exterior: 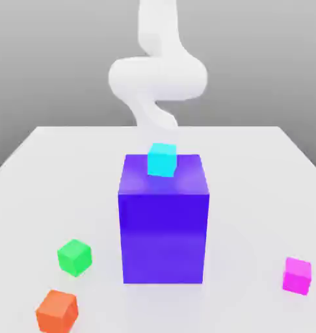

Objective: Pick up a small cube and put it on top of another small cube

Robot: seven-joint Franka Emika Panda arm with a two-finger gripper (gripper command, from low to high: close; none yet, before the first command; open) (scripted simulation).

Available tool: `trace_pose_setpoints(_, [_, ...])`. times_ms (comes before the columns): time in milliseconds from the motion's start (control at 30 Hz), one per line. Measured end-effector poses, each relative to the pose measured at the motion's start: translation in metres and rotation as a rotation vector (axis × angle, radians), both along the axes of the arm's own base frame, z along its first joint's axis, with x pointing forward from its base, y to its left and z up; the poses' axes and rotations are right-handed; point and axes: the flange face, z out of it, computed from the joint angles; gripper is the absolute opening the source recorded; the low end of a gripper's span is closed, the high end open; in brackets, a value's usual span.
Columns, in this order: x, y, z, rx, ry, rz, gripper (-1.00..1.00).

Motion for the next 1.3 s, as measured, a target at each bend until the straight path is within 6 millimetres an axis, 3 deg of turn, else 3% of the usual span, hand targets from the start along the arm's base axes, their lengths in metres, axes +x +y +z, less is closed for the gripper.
trace_pose_setpoints(200, [0.060, 0.064, -0.101, -0.102, 0.160, 0.233, 0.00])
trace_pose_setpoints(333, [0.079, 0.111, -0.174, -0.170, 0.259, 0.391, 0.00])
trace_pose_setpoints(433, [0.083, 0.146, -0.231, -0.221, 0.330, 0.513, 0.00])
trace_pose_setpoints(533, [0.078, 0.179, -0.289, -0.272, 0.400, 0.637, 0.00])
trace_pose_setpoints(667, [0.052, 0.228, -0.366, -0.345, 0.488, 0.828, 0.00])
trace_pose_setpoints(900, [0.004, 0.261, -0.489, -0.437, 0.622, 1.058, 0.00])
trace_pose_setpoints(1000, [0.001, 0.263, -0.528, -0.440, 0.628, 1.070, 0.00])
trace_pose_setpoints(1033, [0.001, 0.263, -0.540, -0.441, 0.629, 1.071, -1.00])
trace_pose_setpoints(1233, [0.000, 0.262, -0.546, -0.441, 0.630, 1.071, -1.00])
trace_pose_setpoints(1300, [0.001, 0.263, -0.534, -0.441, 0.630, 1.071, -1.00])
